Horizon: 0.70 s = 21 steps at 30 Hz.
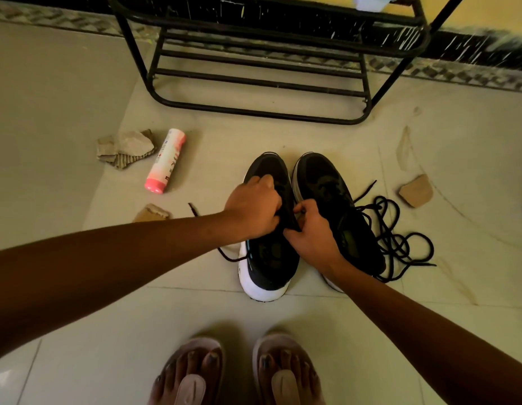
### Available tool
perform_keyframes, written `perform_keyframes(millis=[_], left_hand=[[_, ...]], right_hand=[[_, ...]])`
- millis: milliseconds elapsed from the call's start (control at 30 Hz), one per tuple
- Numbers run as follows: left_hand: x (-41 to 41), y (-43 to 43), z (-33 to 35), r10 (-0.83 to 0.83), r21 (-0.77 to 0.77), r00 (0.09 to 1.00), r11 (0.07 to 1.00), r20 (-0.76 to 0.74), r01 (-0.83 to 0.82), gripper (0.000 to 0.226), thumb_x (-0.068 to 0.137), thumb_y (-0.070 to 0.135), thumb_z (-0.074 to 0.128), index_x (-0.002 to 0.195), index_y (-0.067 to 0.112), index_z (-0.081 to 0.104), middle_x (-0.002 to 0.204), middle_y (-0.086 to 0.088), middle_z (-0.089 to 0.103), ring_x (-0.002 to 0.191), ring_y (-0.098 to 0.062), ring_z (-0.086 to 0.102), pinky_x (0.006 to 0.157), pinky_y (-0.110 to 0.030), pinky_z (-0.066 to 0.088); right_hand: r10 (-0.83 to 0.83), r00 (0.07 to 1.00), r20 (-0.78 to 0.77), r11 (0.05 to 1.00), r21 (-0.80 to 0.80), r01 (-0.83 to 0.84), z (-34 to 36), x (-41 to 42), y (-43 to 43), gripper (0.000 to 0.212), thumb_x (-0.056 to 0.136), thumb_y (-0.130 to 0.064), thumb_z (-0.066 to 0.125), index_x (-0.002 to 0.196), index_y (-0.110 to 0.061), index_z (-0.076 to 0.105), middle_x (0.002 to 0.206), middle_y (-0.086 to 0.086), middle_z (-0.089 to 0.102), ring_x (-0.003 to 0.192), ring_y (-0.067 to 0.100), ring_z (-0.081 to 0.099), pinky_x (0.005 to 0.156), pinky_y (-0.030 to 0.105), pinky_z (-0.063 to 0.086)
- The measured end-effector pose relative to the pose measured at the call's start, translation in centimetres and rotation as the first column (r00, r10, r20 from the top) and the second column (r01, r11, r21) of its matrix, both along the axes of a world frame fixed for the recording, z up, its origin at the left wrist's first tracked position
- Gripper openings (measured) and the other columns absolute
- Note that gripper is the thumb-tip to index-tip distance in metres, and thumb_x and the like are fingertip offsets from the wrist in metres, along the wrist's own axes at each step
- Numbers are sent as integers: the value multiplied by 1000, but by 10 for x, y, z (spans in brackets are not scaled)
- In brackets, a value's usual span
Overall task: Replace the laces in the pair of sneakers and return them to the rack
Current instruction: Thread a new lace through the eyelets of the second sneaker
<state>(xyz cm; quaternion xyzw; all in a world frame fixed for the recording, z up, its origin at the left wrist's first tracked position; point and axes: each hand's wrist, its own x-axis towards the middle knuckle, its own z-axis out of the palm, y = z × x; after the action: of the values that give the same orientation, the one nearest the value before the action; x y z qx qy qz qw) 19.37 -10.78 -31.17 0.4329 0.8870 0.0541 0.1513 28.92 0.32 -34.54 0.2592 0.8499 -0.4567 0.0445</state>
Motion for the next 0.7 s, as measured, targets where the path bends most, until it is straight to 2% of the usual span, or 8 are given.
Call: perform_keyframes(millis=[167, 367, 433, 500, 567, 633, 700], left_hand=[[4, -15, -5, 91, 222, 974, 965, 207, -137, 20, 88, 28, 61, 96, 14, 73, 108, -2, 45, 107, -18, 41, 89, -30, 40], [7, -25, -10, 35, 319, 941, 936, 335, -149, 8, 82, 18, 69, 79, 14, 76, 94, 7, 39, 97, -11, 41, 87, -25, 39], [7, -27, -8, 5, 353, 930, 924, 368, -144, 7, 82, 19, 70, 78, 17, 76, 89, 9, 40, 92, -7, 44, 85, -16, 37], [10, -30, -4, 5, 399, 927, 902, 376, -167, 12, 84, 23, 68, 77, 17, 76, 84, 13, 41, 85, 0, 45, 76, -5, 33], [13, -35, -2, 28, 433, 925, 878, 379, -204, 24, 87, 32, 62, 79, 15, 76, 82, 8, 44, 80, 1, 46, 70, -6, 34], [13, -42, -3, 74, 418, 924, 876, 376, -241, 31, 86, 37, 53, 85, 15, 75, 84, 3, 50, 76, -4, 50, 68, -15, 39], [11, -48, -5, 125, 406, 920, 870, 370, -281, 18, 90, 31, 55, 90, 21, 70, 84, 3, 58, 73, -6, 55, 66, -21, 41]], right_hand=[[-28, 1000, 13, 1000, -9, 28, -1, -1, -2, 29, 86, -11, 61, 105, -16, 40, 81, 3, 58, 70, 16, 58, 62, 31, 51], [-60, 998, 24, 998, -19, 60, -5, -3, -3, 27, 86, -12, 61, 102, -16, 39, 75, -3, 50, 68, 15, 53, 52, 21, 39], [-73, 997, 22, 997, -30, 74, -3, -3, -2, 30, 85, -16, 64, 101, -15, 40, 74, -3, 51, 66, 14, 53, 52, 21, 39], [-72, 996, 48, 996, -53, 75, -1, -2, -1, 35, 81, -21, 69, 101, -14, 41, 73, -3, 51, 63, 10, 51, 51, 20, 39], [-16, 993, 115, 996, -89, 26, 6, -1, 2, 40, 76, -25, 75, 99, -15, 42, 74, -4, 52, 62, 7, 52, 50, 16, 40], [103, 975, 199, 988, -136, -76, 16, 1, 6, 45, 72, -30, 79, 96, -17, 44, 79, -3, 56, 67, 8, 57, 53, 17, 46], [278, 907, 316, 959, -154, -240, 31, 1, 12, 42, 70, -35, 81, 92, -21, 48, 83, -3, 59, 71, 9, 58, 58, 21, 49]])
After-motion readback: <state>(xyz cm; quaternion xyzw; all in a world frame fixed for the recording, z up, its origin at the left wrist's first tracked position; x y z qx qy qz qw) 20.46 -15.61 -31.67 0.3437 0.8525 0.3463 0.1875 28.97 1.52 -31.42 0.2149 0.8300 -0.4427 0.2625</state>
